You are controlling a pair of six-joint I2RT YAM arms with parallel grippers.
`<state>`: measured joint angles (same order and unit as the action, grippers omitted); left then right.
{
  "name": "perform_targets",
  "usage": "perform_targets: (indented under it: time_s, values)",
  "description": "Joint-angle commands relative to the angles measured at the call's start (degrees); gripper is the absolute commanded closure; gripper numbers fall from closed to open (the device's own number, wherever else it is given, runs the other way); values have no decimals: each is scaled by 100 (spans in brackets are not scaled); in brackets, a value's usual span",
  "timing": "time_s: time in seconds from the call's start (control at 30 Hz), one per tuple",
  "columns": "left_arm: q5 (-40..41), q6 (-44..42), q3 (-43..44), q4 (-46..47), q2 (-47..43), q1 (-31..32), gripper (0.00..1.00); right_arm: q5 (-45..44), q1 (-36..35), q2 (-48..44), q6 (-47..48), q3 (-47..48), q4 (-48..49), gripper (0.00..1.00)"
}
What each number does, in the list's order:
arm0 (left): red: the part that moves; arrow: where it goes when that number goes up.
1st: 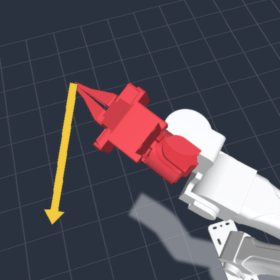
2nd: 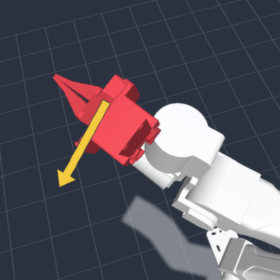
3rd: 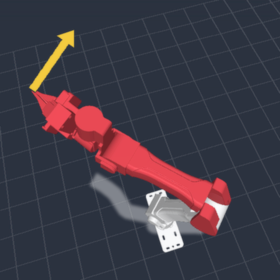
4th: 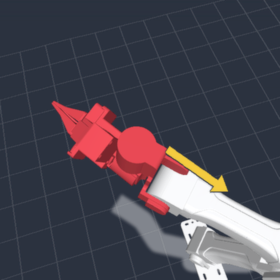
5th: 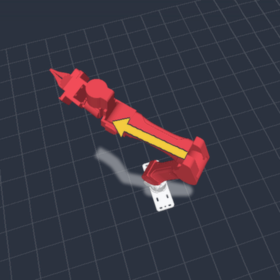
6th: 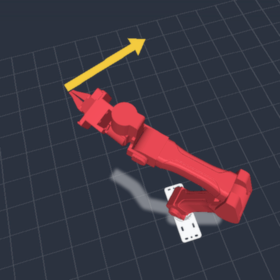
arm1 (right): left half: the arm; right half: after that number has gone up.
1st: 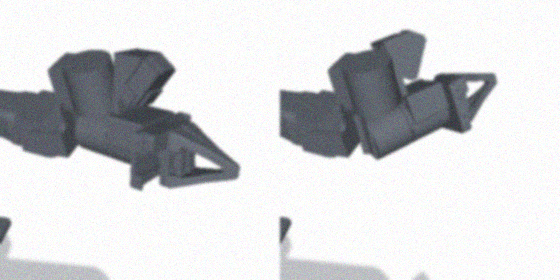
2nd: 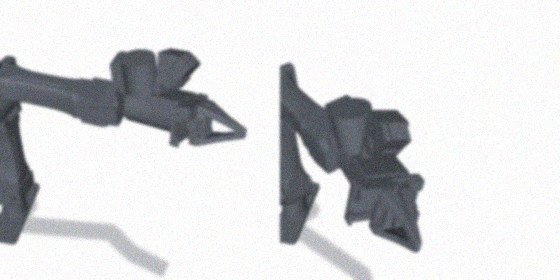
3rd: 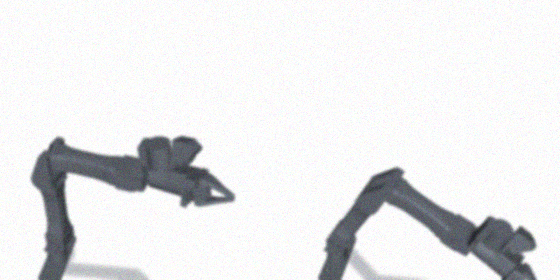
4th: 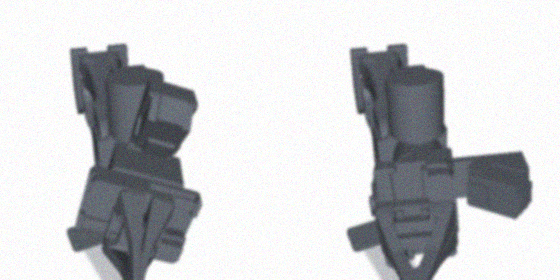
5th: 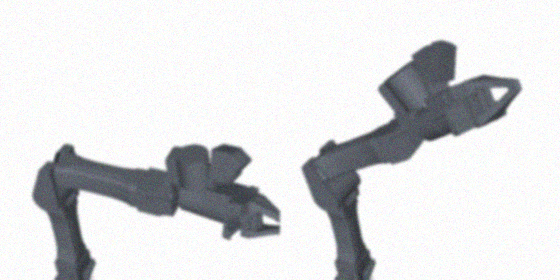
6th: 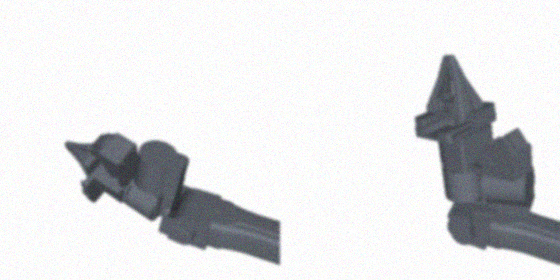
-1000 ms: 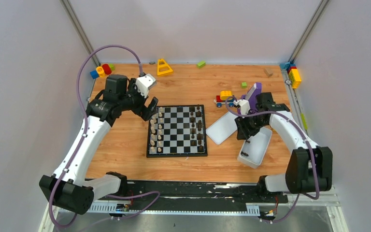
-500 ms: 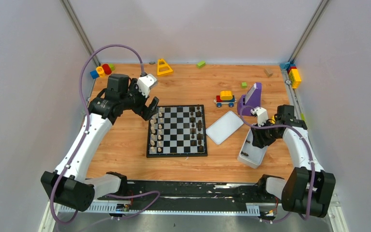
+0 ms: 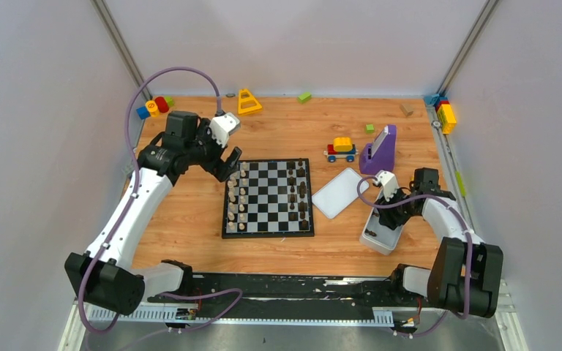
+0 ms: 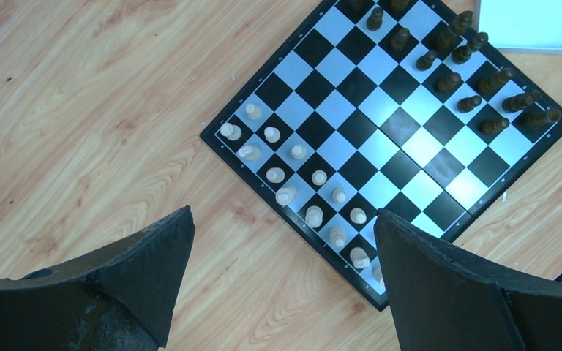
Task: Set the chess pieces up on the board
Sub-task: Pick up the chess piece from the storage box.
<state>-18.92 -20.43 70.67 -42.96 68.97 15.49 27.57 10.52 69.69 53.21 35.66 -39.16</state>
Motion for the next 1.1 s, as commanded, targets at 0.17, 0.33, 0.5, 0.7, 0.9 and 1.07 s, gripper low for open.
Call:
perform_targets:
  time_s: [0.17, 0.33, 0.5, 0.7, 0.9, 1.07]
  values:
    - [71, -422, 37, 354, 62, -37, 0, 470, -73, 584, 426, -39, 842, 52]
    - [-26, -578, -110, 488, -44, -37, 0, 621, -120, 817, 452, -31, 930, 53]
    - [37, -658, -255, 625, -50, -37, 0, 812, -176, 1047, 416, 29, 952, 59]
    - [57, -707, -293, 645, -38, -37, 0, 663, -183, 1175, 406, 115, 803, 81]
    - [-23, -726, -293, 658, -101, -37, 0, 269, -182, 869, 577, 361, 36, 98]
    - [-16, -726, -326, 658, -168, -37, 0, -137, -182, 949, 664, 881, -920, 100]
